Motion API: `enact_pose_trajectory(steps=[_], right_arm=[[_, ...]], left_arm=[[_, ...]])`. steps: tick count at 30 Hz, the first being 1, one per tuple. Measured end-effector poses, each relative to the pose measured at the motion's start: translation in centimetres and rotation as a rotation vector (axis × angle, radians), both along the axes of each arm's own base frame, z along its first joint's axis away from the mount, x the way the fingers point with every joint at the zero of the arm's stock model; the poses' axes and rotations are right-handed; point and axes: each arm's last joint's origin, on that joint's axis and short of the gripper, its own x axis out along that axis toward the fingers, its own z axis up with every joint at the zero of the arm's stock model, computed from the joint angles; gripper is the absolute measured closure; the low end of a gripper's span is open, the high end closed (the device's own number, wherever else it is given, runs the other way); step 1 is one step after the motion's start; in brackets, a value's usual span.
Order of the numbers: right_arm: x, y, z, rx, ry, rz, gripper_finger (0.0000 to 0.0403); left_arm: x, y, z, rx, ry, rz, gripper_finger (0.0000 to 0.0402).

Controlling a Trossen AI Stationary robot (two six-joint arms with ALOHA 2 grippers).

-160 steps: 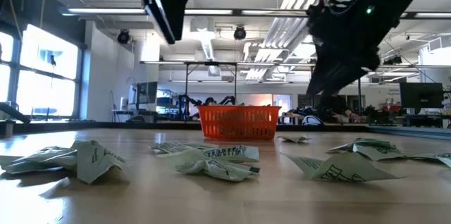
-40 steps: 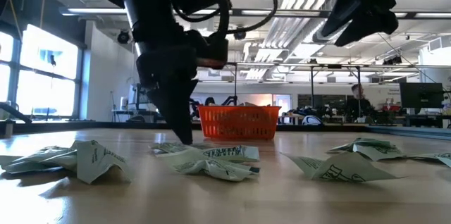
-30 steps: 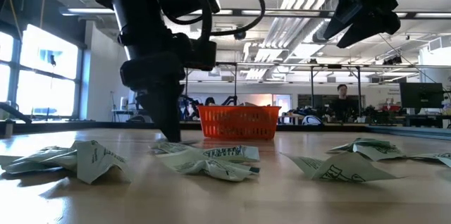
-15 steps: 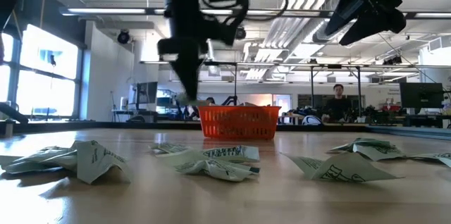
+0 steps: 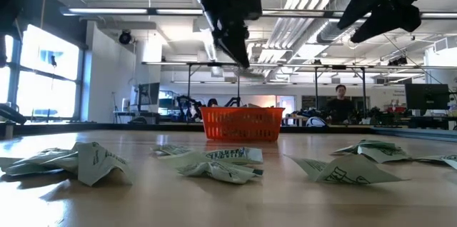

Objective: Pick and place Stevia / Truvia into bins
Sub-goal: Put the stevia packet into the basket

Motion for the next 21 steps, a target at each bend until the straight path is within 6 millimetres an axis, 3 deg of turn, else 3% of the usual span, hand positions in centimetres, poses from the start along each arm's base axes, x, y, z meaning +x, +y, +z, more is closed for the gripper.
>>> enact_pose_trajectory(steps=[6, 10, 16, 21], right_arm=[[-0.1, 0.0, -0.2, 0.022, 0.03, 0.022, 0.0148], [-0.1, 0.4, -0.4, 0.069, 0.096, 0.136, 0.0148], [0.8, 2.2, -2.4, 0.042, 0.278, 0.434, 0.0148], [3.4, 4.4, -5.6, -0.019, 0.364, 0.762, 0.0148]], left_arm=[[-0.8, 0.0, -1.2, -0.095, 0.078, 0.143, 0.02], [-2.3, -1.0, -1.7, -0.173, 0.223, 0.234, 0.0152], [-3.1, -5.9, -1.8, -0.158, 0.369, 0.188, 0.0134], [-3.1, -11.2, -1.8, -0.102, 0.361, 0.115, 0.0146]])
